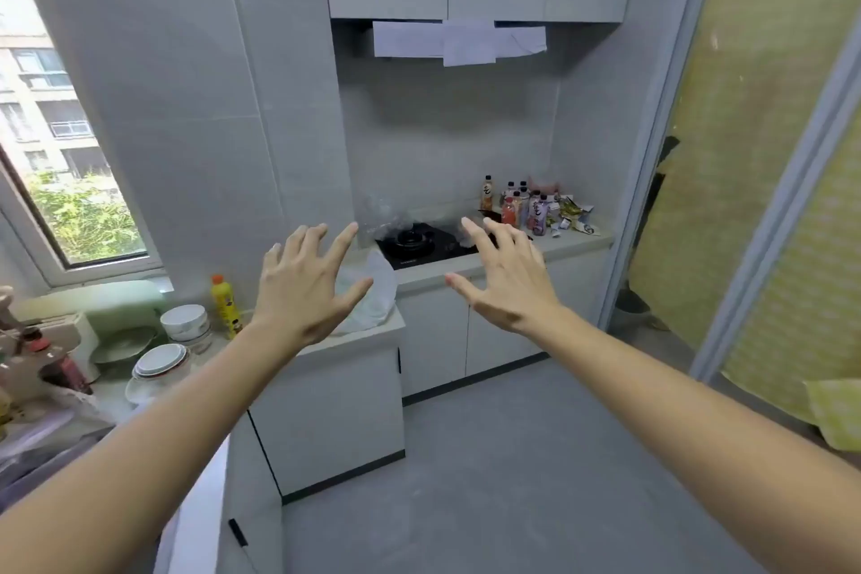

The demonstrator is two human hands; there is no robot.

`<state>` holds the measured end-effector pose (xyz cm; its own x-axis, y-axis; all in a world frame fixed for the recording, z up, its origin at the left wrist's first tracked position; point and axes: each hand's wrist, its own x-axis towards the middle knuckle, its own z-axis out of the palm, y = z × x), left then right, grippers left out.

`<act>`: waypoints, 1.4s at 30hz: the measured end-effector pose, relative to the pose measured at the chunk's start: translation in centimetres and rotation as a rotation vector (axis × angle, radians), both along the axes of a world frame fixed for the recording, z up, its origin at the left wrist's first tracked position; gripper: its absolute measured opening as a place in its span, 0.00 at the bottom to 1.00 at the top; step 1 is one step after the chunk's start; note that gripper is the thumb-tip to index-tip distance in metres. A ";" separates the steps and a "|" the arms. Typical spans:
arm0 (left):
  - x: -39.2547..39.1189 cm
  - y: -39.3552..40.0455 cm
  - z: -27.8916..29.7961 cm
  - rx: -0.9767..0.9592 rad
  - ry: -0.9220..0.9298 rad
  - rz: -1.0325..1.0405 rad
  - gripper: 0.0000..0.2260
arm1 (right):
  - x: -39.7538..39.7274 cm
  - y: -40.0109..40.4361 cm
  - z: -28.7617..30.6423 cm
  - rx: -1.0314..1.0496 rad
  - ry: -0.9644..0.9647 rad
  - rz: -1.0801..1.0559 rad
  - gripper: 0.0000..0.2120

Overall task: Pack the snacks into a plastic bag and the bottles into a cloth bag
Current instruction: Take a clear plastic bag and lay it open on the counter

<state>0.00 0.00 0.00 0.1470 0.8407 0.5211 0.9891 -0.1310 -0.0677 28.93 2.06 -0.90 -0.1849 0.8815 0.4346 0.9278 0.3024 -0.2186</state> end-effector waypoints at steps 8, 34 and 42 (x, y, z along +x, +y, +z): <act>5.3 6.9 -2.5 -0.034 -0.042 -0.103 0.35 | 5.8 4.6 -2.5 -0.009 0.013 -0.077 0.40; 30.1 37.9 -11.3 -0.202 -0.064 -0.255 0.34 | 32.2 31.2 -10.6 -0.130 0.116 -0.239 0.39; 34.2 50.8 -13.8 -0.199 -0.110 -0.302 0.34 | 35.1 42.1 -13.1 -0.171 0.147 -0.282 0.38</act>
<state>34.20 50.85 -13.80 0.3559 0.8545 0.3785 0.9038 -0.4176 0.0930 64.03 44.19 -14.01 0.1296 0.9512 0.2802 0.9245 -0.0137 -0.3809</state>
